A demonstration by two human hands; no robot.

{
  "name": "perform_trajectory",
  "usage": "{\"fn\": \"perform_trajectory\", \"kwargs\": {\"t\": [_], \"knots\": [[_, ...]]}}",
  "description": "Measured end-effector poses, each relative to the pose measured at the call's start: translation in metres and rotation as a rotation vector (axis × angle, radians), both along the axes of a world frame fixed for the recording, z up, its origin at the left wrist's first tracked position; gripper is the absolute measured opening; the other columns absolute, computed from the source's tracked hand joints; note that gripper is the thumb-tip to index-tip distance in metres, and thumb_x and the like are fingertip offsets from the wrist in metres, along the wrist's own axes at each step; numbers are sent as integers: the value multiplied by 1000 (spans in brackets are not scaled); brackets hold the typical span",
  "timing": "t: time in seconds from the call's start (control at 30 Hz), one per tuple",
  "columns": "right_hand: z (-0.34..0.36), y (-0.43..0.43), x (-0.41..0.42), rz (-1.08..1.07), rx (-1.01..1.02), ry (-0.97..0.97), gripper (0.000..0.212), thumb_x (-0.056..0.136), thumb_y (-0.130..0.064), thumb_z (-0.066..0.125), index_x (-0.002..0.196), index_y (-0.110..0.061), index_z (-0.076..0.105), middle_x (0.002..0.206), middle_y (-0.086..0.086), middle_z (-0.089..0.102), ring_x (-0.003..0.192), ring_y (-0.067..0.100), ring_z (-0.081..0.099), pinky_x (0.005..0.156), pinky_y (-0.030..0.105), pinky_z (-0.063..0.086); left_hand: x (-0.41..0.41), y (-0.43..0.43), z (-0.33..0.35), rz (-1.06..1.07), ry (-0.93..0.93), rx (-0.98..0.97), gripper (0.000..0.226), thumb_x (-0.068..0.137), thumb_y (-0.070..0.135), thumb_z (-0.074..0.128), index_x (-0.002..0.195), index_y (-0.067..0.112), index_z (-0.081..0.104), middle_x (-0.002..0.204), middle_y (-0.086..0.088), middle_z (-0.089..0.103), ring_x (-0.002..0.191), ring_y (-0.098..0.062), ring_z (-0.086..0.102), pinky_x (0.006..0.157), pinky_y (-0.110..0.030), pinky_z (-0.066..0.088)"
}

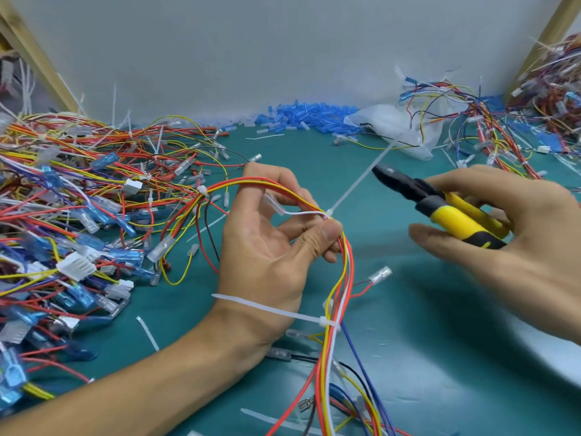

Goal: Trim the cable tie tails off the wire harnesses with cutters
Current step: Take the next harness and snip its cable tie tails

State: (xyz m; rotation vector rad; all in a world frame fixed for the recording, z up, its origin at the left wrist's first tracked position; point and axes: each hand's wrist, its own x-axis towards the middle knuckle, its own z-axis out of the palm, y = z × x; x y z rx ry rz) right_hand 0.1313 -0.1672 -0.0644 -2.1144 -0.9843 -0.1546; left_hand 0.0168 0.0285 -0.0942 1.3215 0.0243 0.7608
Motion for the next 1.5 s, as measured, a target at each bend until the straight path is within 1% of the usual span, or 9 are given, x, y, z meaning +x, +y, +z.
{"fn": "perform_trajectory", "kwargs": {"t": [0.13, 0.3, 0.6, 0.7, 0.9, 1.03, 1.17, 1.3, 1.5], "knots": [[-2, 0, -5, 92, -114, -52, 27, 82, -46, 77, 108, -44, 71, 97, -13, 65, 88, 15, 65, 69, 23, 45, 0, -1, 0, -20, 8, -10, 42, 77, -11, 69, 101, 14, 46, 100, -21, 48, 57, -26, 62, 56, -30, 53], [-2, 2, -10, 127, -122, -63, 24, 83, -46, 76, 107, -45, 72, 96, -11, 65, 87, 16, 64, 68, 23, 45, -1, -2, 2, -64, 36, 14, 41, 78, -10, 69, 101, 13, 45, 102, -22, 48, 56, -24, 64, 56, -30, 54], [9, -4, -8, 93, -152, -2, 19, 78, -47, 79, 95, -43, 74, 70, -1, 64, 57, 25, 58, 47, 39, 53, -1, -5, 1, -85, 30, 28, 33, 79, -8, 72, 100, 7, 51, 91, -12, 57, 56, -24, 65, 55, -32, 53], [12, -4, -7, 108, -153, 94, 30, 72, -55, 78, 99, -43, 77, 63, -1, 60, 53, 28, 54, 43, 36, 48, -5, -4, 0, -10, 135, 75, 24, 77, 7, 80, 78, 6, 56, 65, -6, 61, 43, -22, 55, 45, -28, 42], [15, -6, -10, 34, -210, 68, 22, 73, -53, 76, 94, -45, 75, 60, 2, 63, 50, 26, 55, 42, 38, 48, -20, -9, 4, 133, 177, 230, 56, 86, 37, 76, 53, 3, 46, 41, -15, 41, 31, -29, 42, 37, -22, 24], [15, -5, -13, 21, -217, 75, 20, 75, -50, 76, 94, -43, 76, 61, 4, 62, 53, 28, 53, 46, 40, 52, -21, -14, 9, 136, 87, 367, 24, 86, 32, 76, 87, 12, 63, 55, -9, 49, 39, -34, 45, 38, -35, 39], [16, -3, -17, 36, -189, 113, 18, 75, -46, 78, 92, -39, 77, 62, 4, 63, 53, 27, 53, 48, 41, 52, -17, -15, 7, 73, 203, 362, 55, 82, 31, 83, 127, 31, 53, 71, -7, 59, 38, -33, 48, 37, -41, 44], [18, -2, -17, 26, -188, 174, 23, 70, -50, 80, 92, -41, 78, 64, 4, 64, 56, 28, 55, 52, 43, 53, -14, -10, 2, -20, 333, 375, 56, 83, 32, 79, 130, 39, 51, 71, -5, 67, 39, -24, 46, 45, -25, 35], [18, -2, -12, 38, -89, 335, 48, 58, -70, 78, 98, -45, 80, 64, 11, 66, 59, 38, 56, 56, 51, 54, -9, -10, 3, 18, 389, 409, 30, 83, 39, 78, 104, 28, 59, 70, -4, 75, 40, -37, 49, 39, -43, 46]]}}
